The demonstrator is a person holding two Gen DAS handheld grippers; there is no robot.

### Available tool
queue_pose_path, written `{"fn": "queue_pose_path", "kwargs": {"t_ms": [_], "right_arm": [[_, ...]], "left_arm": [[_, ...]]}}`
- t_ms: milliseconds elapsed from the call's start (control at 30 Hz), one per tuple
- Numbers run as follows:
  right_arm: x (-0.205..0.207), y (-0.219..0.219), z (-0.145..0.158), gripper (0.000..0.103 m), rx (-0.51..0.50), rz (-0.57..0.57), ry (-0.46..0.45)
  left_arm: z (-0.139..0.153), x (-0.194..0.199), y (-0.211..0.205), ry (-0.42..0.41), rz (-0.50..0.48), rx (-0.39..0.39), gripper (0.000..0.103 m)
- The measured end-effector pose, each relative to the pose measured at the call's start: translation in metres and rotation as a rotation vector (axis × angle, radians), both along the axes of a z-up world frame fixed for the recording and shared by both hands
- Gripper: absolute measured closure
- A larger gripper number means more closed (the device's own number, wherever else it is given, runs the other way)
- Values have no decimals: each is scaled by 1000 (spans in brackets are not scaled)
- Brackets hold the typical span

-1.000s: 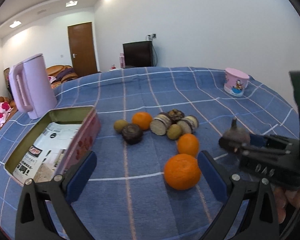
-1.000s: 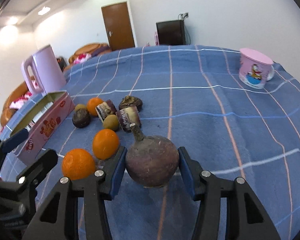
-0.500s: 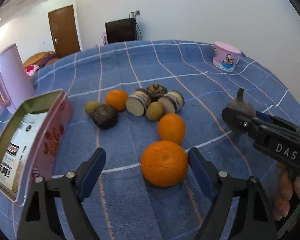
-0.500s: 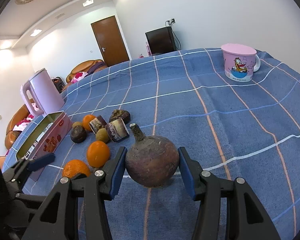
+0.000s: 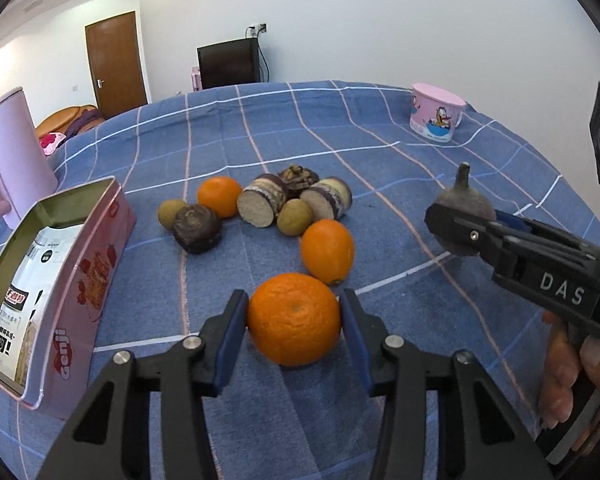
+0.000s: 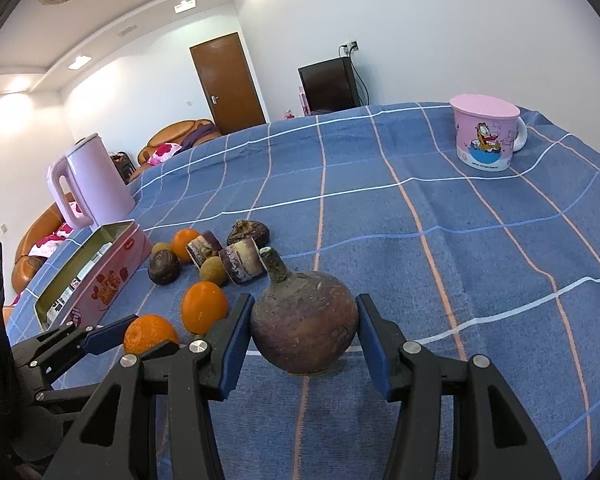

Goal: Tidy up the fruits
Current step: 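Close the left tool around the large orange and lift it, then carry the beetroot in the right tool and orange in the left tool toward the pink tin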

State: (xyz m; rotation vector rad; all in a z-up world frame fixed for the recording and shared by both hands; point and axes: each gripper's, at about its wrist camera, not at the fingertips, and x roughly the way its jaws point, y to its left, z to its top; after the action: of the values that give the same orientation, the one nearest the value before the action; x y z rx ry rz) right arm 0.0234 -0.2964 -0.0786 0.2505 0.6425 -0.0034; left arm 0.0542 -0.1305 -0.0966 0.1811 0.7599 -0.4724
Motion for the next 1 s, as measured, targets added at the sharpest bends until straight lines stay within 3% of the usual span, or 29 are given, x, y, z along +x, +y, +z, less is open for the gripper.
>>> {"fn": "queue_pose_path", "kwargs": {"t_ms": [567,1000], "right_arm": [[-11,3,6,50,-9,22,-80],[-20,6,11,50,-21,32,-144]], "left_arm": [[15,-12,22,-129,85,-85,55],[19,-25,20,-225,98,-75,55]]}}
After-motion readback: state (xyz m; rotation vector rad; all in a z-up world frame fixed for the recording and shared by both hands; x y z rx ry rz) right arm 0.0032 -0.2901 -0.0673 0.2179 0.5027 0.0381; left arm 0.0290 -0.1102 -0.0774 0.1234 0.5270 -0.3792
